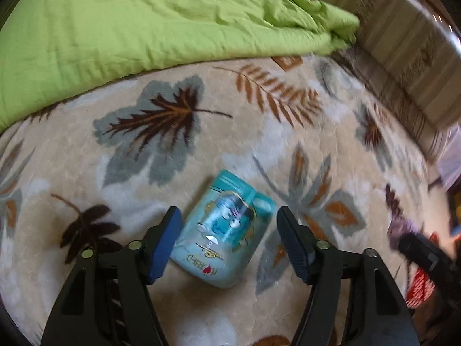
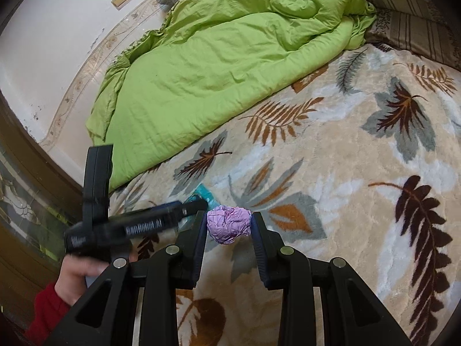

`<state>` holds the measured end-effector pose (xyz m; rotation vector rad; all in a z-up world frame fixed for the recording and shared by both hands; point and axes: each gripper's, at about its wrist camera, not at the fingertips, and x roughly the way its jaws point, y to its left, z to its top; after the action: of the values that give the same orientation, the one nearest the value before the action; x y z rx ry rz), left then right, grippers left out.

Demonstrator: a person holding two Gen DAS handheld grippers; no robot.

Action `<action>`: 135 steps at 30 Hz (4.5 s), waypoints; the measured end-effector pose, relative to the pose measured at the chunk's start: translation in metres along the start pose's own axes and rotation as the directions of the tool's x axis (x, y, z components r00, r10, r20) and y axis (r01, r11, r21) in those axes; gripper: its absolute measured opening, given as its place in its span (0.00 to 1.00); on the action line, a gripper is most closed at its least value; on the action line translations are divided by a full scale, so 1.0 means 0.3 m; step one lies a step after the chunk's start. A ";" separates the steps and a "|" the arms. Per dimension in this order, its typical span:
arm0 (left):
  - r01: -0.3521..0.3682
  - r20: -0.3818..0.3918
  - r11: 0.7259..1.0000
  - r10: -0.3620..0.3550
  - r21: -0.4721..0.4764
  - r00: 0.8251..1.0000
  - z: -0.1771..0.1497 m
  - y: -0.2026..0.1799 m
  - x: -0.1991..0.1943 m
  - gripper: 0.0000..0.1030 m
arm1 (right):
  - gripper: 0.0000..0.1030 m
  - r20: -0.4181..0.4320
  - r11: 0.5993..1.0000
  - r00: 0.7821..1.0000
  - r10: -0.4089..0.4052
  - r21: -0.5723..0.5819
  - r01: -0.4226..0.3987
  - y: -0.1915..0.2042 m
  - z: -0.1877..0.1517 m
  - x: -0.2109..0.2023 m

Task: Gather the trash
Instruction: 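Grasp the teal box with the left gripper while the right grasps the pink tissue, then lift the teal box with the left gripper and the pink tissue with the right, then carry the teal box and pink tissue over the red basket and open both grippers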

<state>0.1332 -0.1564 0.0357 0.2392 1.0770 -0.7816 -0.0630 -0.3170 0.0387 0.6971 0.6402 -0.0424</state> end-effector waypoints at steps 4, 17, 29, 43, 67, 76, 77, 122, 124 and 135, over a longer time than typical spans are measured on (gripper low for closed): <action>-0.021 -0.016 0.995 0.023 0.095 1.000 -0.034 -0.053 0.020 0.76 | 0.32 0.023 0.999 0.999 -0.033 -0.012 0.033 -0.008 0.008 -0.017; -0.187 0.170 0.967 0.217 -0.174 0.961 -0.169 -0.037 -0.073 0.31 | 0.32 0.050 0.990 0.993 -0.104 -0.094 0.108 0.027 0.005 0.010; -0.359 0.288 0.871 0.458 -0.335 0.841 -0.559 -0.094 -0.439 0.31 | 0.32 -0.014 0.962 0.999 -0.038 -0.271 0.033 0.196 -0.117 0.038; -0.382 0.292 0.859 0.483 -0.341 0.826 -0.596 -0.032 -0.414 0.31 | 0.32 -0.076 0.918 0.997 -0.022 -0.396 -0.010 0.277 -0.252 0.013; -0.435 0.292 0.851 0.514 -0.295 0.807 -0.586 -0.063 -0.390 0.31 | 0.32 -0.080 0.923 0.997 -0.019 -0.386 -0.014 0.262 -0.243 0.008; -0.446 0.293 0.849 0.519 -0.281 0.803 -0.581 -0.070 -0.386 0.32 | 0.32 -0.080 0.923 0.997 -0.021 -0.385 -0.012 0.261 -0.243 0.008; -0.447 0.294 0.849 0.520 -0.282 0.802 -0.582 -0.069 -0.387 0.32 | 0.32 -0.080 0.923 0.997 -0.022 -0.384 -0.011 0.259 -0.241 0.007; -0.306 0.371 0.924 0.375 -0.231 0.850 -0.602 -0.161 -0.462 0.32 | 0.32 -0.016 0.958 1.000 0.018 -0.287 -0.022 0.203 -0.220 -0.216; -0.287 0.386 0.934 0.350 -0.212 0.854 -0.604 -0.203 -0.484 0.32 | 0.32 -0.008 0.958 1.000 0.017 -0.287 -0.019 0.184 -0.222 -0.285; -0.104 0.428 0.993 0.115 -0.050 0.897 -0.592 -0.509 -0.571 0.32 | 0.32 0.117 0.981 0.990 -0.083 -0.163 0.101 -0.073 -0.199 -0.718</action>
<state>-0.1351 -0.0928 0.1262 0.0957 0.6474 -0.6774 -0.2745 -0.3344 0.1121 0.4975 0.5634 -0.1102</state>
